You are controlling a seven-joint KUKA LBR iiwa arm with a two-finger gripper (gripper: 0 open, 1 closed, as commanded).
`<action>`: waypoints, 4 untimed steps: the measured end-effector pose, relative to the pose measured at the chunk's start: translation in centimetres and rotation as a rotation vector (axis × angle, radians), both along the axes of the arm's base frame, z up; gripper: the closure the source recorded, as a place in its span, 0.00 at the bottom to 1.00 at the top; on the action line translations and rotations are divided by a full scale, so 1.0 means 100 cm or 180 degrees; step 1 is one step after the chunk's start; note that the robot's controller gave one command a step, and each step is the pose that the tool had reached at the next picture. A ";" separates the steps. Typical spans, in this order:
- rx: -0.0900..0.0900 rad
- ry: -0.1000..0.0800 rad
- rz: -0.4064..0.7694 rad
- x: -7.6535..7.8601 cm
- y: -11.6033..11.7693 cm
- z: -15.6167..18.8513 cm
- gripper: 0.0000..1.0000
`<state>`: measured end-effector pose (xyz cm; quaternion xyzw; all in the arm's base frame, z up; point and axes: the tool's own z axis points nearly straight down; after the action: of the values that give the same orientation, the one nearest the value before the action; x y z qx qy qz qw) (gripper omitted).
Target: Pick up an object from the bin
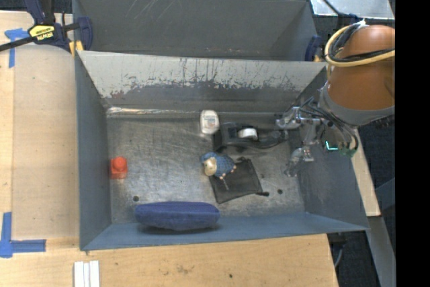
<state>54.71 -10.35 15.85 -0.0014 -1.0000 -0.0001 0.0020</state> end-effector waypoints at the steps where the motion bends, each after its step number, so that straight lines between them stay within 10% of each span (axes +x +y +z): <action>1: 0.0003 -0.0066 -0.0274 0.028 -0.012 -0.086 0.00; 4: -0.0008 -0.0047 -0.0252 0.033 -0.012 -0.083 0.00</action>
Offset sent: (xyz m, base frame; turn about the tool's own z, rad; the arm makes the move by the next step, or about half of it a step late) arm 0.0226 -0.0129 -0.0885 0.0869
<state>57.99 -11.60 7.58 -0.0410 -0.9991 0.0011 -0.0053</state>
